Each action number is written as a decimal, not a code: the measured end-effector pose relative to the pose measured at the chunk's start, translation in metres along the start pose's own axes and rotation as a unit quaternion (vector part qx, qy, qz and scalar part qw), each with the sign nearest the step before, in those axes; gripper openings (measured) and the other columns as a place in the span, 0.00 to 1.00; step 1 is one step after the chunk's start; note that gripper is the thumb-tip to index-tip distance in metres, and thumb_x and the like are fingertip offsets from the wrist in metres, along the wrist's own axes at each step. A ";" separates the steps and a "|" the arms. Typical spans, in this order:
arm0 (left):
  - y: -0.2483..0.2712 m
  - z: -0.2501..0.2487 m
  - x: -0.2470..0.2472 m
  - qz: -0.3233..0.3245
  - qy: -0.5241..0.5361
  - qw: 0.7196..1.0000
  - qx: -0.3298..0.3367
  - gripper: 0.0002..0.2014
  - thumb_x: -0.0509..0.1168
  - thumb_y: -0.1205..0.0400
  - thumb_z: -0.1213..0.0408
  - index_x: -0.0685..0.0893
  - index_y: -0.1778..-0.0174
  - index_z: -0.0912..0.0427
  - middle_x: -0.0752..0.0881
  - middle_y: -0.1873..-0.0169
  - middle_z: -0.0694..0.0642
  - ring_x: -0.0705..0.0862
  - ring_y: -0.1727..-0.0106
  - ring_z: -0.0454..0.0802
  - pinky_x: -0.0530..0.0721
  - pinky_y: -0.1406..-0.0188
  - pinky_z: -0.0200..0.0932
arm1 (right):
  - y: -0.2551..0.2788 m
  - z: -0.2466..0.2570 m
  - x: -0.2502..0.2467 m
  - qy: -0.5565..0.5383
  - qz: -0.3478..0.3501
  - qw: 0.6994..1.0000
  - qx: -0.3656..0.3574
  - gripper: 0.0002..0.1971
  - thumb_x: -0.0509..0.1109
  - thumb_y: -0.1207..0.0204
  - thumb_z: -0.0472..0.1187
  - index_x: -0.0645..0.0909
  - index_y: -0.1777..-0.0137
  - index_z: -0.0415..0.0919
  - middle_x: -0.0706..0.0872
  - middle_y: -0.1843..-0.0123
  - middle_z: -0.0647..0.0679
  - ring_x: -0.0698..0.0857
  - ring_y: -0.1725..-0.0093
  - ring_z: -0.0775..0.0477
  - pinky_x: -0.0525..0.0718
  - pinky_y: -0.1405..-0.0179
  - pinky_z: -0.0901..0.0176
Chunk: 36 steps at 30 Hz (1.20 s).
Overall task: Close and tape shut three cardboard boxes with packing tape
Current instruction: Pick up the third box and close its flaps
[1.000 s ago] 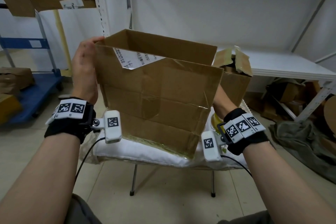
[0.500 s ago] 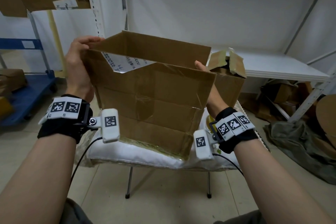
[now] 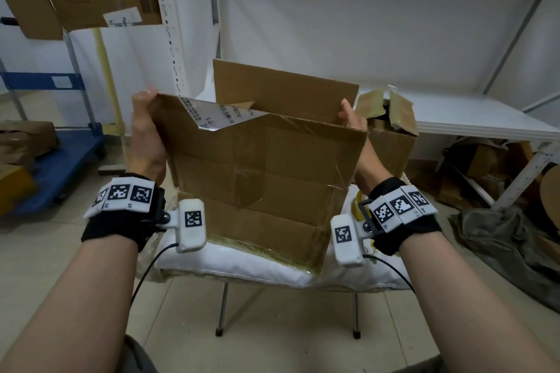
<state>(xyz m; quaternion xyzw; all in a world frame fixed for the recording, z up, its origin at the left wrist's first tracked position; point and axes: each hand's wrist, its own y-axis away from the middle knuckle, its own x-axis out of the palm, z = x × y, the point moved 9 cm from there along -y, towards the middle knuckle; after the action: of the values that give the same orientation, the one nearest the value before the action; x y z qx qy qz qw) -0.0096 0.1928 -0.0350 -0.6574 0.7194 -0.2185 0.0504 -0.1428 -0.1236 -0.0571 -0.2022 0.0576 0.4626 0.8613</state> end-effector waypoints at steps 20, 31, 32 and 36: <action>-0.014 0.032 -0.002 0.033 -0.167 0.985 -0.033 0.22 0.78 0.26 0.49 0.81 0.40 0.51 0.81 0.48 0.44 0.81 0.46 0.45 0.80 0.52 0.43 | 0.003 -0.017 -0.017 -0.158 0.001 0.986 0.044 0.28 0.75 0.21 0.51 0.74 0.22 0.55 0.74 0.22 0.48 0.75 0.23 0.48 0.76 0.23 0.43; -0.018 0.048 -0.004 0.036 -0.189 0.977 -0.089 0.29 0.78 0.25 0.57 0.76 0.30 0.53 0.80 0.39 0.50 0.78 0.48 0.36 0.75 0.56 0.36 | 0.008 -0.004 -0.009 -0.104 -0.016 0.992 -0.063 0.35 0.72 0.19 0.37 0.67 0.21 0.71 0.69 0.16 0.53 0.71 0.19 0.51 0.74 0.20 0.39; -0.018 0.048 -0.003 0.037 -0.191 0.977 -0.086 0.29 0.78 0.24 0.58 0.76 0.30 0.52 0.80 0.38 0.50 0.78 0.47 0.36 0.75 0.56 0.37 | 0.007 -0.004 -0.008 -0.095 -0.010 0.994 -0.057 0.28 0.69 0.19 0.41 0.73 0.22 0.67 0.70 0.18 0.53 0.71 0.20 0.51 0.74 0.20 0.38; -0.019 0.037 -0.003 0.033 -0.245 0.969 -0.024 0.28 0.78 0.25 0.56 0.74 0.31 0.47 0.76 0.31 0.51 0.78 0.39 0.44 0.78 0.40 0.42 | 0.009 -0.006 0.000 -0.075 0.022 0.996 -0.034 0.20 0.60 0.20 0.59 0.89 0.37 0.58 0.76 0.27 0.57 0.71 0.23 0.52 0.70 0.20 0.33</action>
<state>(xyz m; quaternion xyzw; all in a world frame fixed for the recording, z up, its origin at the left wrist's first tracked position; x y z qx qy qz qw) 0.0217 0.1856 -0.0614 -0.6679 0.7114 -0.0310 0.2164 -0.1498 -0.1220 -0.0655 -0.1946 -0.0186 0.4968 0.8456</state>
